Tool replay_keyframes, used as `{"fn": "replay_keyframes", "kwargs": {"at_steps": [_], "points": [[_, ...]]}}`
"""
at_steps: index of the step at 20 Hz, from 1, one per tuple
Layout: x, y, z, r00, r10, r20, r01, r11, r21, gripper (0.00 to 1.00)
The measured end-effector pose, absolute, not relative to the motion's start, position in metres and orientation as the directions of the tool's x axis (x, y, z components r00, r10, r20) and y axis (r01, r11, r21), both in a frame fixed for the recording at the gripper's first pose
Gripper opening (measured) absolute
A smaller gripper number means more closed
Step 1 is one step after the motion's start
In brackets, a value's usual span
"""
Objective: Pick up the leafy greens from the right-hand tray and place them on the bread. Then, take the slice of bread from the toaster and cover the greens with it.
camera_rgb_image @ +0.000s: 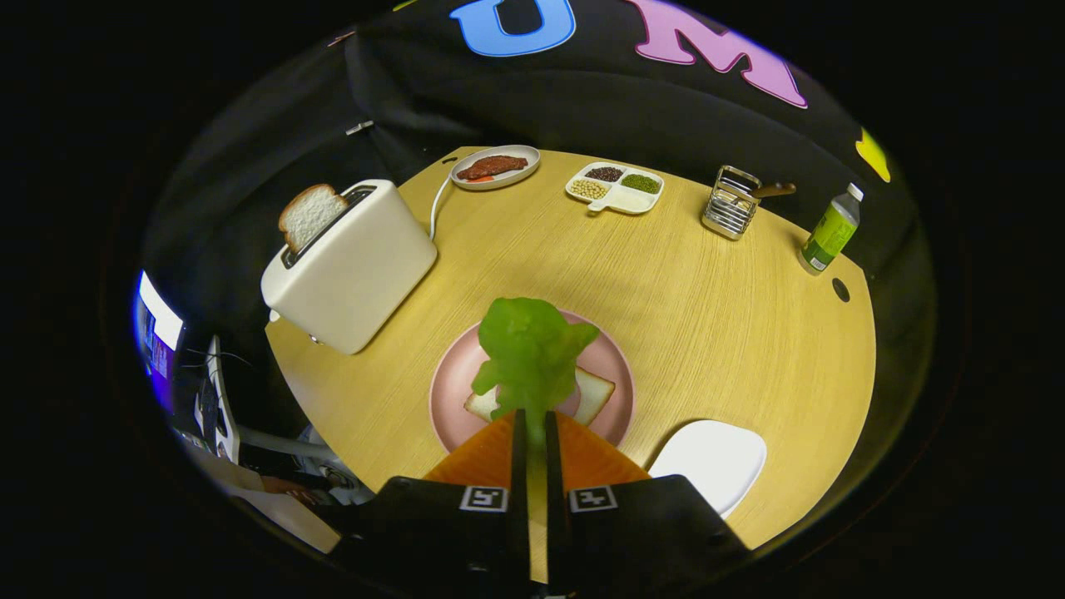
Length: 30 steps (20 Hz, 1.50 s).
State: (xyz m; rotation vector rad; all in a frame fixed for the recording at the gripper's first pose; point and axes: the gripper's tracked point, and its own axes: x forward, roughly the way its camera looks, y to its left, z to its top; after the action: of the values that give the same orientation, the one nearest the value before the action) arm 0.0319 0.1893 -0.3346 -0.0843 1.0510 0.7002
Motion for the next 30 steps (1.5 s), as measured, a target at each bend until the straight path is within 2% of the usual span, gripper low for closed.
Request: {"fn": "replay_keyframes", "kwargs": {"at_steps": [1,2,3,5,10,13,17,22,30], "points": [[0.034,0.19,-0.336,0.305,0.487,-0.818,-0.566,0.784,0.255,0.39],[0.037,0.191,-0.338,0.314,0.483,-0.818,-0.564,0.787,0.248,0.48],[0.04,0.191,-0.338,0.321,0.483,-0.815,-0.561,0.79,0.247,0.62],[0.04,0.191,-0.336,0.326,0.491,-0.808,-0.556,0.791,0.256,0.78],[0.042,0.189,-0.319,0.359,0.523,-0.773,-0.553,0.786,0.275,0.83],[0.04,0.206,-0.288,0.385,0.602,-0.699,-0.546,0.759,0.353,0.83],[0.041,0.229,-0.242,0.402,0.649,-0.646,-0.581,0.726,0.367,0.83],[0.039,0.296,-0.18,0.393,0.718,-0.574,-0.647,0.659,0.382,0.83],[0.037,0.424,-0.132,0.328,0.759,-0.562,-0.61,0.625,0.487,0.83]]}}
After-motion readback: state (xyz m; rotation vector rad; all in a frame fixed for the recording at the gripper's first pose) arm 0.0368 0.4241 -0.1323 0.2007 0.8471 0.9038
